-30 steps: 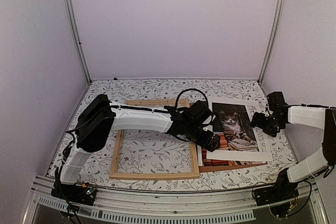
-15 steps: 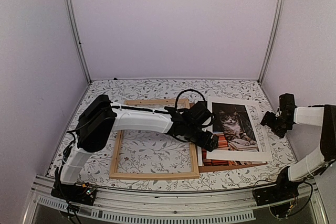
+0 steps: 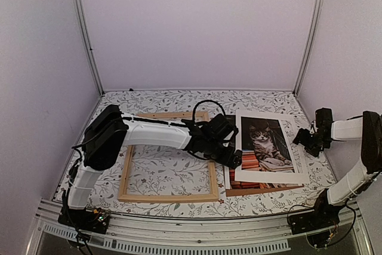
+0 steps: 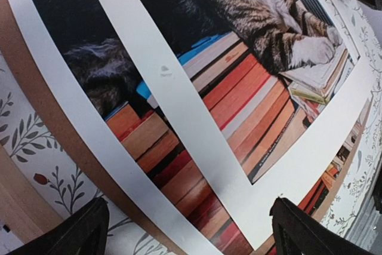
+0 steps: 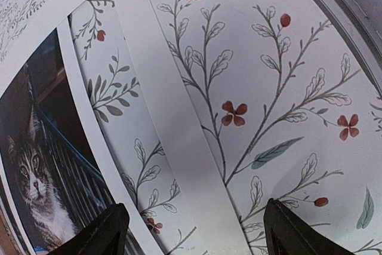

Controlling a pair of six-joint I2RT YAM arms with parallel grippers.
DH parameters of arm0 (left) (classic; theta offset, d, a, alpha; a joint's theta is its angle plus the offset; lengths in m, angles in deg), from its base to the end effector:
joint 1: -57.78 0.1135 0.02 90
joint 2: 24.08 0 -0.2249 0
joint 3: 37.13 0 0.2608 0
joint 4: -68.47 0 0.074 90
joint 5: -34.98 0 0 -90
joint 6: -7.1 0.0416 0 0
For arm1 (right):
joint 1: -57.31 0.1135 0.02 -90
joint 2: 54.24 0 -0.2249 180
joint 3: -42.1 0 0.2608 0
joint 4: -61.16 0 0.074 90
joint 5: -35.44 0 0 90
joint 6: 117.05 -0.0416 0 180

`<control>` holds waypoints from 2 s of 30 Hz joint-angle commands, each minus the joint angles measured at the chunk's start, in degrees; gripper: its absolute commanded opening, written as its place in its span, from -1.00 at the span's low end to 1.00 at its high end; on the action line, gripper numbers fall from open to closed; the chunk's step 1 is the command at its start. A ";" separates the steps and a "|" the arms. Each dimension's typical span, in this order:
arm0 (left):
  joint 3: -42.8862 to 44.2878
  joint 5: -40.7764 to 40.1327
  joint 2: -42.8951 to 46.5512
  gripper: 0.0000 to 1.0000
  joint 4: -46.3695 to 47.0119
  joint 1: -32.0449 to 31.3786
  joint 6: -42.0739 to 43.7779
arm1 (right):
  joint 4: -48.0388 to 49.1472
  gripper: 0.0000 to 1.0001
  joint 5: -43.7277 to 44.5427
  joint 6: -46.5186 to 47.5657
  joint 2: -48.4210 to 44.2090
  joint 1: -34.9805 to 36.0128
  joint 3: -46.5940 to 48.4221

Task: Put the photo into the frame
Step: Pick up the mat board from the photo.

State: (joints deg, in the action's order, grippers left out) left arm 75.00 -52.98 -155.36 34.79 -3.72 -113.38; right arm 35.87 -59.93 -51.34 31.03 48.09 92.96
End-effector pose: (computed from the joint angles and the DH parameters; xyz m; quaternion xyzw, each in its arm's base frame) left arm 0.2299 -0.4266 0.1049 0.2589 0.9117 -0.2409 0.2093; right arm 0.2719 -0.0402 0.0906 0.2662 0.9268 0.0791 0.2529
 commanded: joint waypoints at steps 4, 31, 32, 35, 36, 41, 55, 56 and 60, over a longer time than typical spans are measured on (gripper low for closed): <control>2.85 2.37 -3.41 0.94 -1.52 1.67 -1.34 | 1.85 0.53 -7.17 1.16 4.03 -0.34 0.41; 5.34 3.16 -8.37 0.88 1.26 2.50 -6.03 | 3.31 0.18 -18.25 0.99 4.21 -0.36 -0.25; 4.88 3.21 -8.21 0.88 1.57 2.52 -6.02 | 3.16 0.15 -18.50 1.12 4.11 -0.28 -0.14; 3.92 3.56 -8.19 0.88 2.11 2.51 -6.20 | 2.91 0.10 -19.73 1.38 3.89 -0.37 -0.04; 3.65 3.69 -8.19 0.88 2.29 2.50 -6.25 | 2.71 0.09 -19.96 1.47 3.81 -0.37 -0.03; 2.63 3.76 -7.94 0.88 2.84 2.52 -6.43 | 1.62 0.06 -19.82 1.95 2.44 -0.37 -0.05; 1.72 4.35 -8.40 0.76 3.77 2.45 -6.57 | -0.57 -0.07 -18.11 2.20 -1.73 -0.37 1.06; 1.76 4.37 -8.56 0.74 3.75 2.41 -6.58 | -0.32 -0.09 -18.59 2.03 -1.65 -0.37 0.90; 2.01 3.78 -9.09 0.64 3.50 2.38 -6.35 | 0.52 -0.13 -20.04 1.62 -1.24 -0.37 0.12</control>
State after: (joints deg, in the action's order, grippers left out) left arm 79.28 -49.51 -160.91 42.44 -1.93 -119.19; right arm 35.70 -77.52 -49.31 30.49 47.50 93.34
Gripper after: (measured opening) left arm 0.840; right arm 0.444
